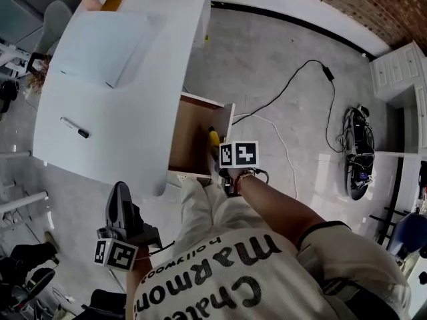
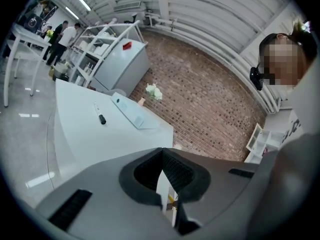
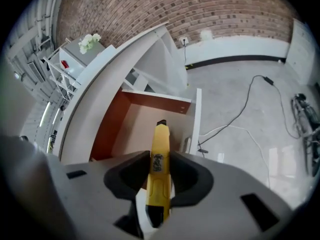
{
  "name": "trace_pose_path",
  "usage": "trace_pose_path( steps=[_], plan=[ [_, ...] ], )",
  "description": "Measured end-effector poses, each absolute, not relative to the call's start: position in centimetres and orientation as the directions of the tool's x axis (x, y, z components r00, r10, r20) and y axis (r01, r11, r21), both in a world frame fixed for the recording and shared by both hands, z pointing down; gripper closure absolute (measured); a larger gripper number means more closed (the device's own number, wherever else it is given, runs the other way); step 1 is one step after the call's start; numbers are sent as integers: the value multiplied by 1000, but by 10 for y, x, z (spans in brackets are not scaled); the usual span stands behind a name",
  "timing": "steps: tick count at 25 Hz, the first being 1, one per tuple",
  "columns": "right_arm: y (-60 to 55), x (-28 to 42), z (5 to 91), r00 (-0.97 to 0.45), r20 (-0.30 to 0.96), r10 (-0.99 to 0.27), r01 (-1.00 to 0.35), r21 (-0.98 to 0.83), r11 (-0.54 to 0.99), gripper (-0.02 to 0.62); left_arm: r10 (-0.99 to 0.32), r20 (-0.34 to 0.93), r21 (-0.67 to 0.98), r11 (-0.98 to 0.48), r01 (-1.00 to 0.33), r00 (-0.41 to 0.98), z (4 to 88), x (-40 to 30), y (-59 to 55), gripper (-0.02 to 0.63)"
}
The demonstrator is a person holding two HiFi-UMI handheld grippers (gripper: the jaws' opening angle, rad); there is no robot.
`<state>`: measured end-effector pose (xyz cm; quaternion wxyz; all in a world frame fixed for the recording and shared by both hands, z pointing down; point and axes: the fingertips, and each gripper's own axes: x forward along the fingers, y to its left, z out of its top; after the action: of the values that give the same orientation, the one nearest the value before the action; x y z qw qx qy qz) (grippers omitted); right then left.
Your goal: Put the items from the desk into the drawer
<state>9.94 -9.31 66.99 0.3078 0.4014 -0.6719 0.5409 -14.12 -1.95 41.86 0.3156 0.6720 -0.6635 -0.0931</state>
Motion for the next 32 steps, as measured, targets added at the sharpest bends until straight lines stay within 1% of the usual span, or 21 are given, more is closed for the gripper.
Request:
trace_pose_path(
  steps=[15, 23, 29, 32],
  plan=[
    [-151, 33, 735, -501, 838, -214, -860, -510, 17, 468, -923, 356, 499, 56, -865, 145, 449, -192, -76, 603],
    [-125, 14, 769, -494, 857, -148, -861, -506, -59, 468, -913, 379, 482, 54, -874, 152, 456, -201, -76, 603],
    [-117, 10, 787, -479, 870, -113, -872, -487, -49, 466, -910, 378, 480, 37, -877, 169, 459, -202, -79, 603],
    [-119, 8, 793, -480, 869, -116, -870, -489, -64, 466, -905, 391, 477, 43, -878, 168, 462, -203, -78, 604]
  ],
)
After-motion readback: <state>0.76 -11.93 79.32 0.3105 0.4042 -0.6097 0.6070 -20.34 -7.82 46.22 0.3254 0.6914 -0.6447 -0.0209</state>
